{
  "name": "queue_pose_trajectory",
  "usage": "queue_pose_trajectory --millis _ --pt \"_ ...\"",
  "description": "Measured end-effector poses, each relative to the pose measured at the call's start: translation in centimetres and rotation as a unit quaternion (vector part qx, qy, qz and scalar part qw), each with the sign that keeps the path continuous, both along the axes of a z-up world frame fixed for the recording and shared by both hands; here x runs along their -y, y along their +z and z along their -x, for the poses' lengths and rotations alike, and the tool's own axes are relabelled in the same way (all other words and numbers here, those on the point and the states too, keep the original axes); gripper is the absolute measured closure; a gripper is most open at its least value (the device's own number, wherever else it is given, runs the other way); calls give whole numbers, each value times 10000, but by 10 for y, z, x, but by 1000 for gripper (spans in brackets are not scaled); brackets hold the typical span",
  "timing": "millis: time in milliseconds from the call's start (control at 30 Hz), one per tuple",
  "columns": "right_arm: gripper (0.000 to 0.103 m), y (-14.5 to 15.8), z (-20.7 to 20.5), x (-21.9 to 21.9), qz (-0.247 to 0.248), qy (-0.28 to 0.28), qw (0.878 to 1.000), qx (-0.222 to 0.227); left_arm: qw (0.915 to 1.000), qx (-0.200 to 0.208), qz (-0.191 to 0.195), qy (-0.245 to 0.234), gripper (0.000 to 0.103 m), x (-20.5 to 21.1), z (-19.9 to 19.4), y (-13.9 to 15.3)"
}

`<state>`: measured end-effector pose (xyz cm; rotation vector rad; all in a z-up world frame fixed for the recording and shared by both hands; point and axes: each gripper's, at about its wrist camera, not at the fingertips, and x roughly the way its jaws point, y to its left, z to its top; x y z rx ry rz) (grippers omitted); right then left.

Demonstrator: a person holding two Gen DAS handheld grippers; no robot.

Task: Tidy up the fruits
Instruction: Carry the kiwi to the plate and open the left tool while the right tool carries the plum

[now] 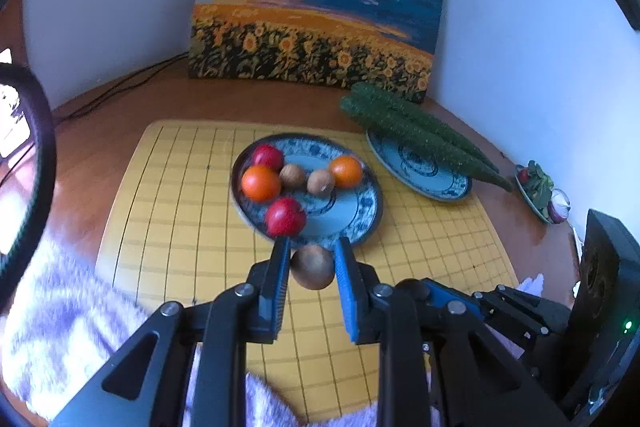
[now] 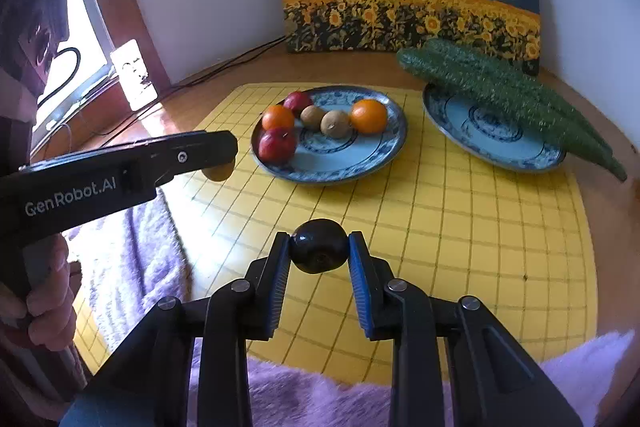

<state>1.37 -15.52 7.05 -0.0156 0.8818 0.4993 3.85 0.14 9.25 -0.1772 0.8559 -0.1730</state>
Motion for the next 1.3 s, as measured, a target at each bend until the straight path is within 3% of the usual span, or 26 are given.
queue_pose_trajectory --millis 267,800,1300 --pt "73 2 -19 8 42 -101 9999 42 9998 196 -33 -73 79 11 -18 4" --pt "73 -6 -60 13 79 -240 9997 13 9983 447 -378 -37 79 23 -41 -21" --pt "73 -9 -86 11 -55 -224 9997 42 9994 239 -229 60 80 21 -50 -28"
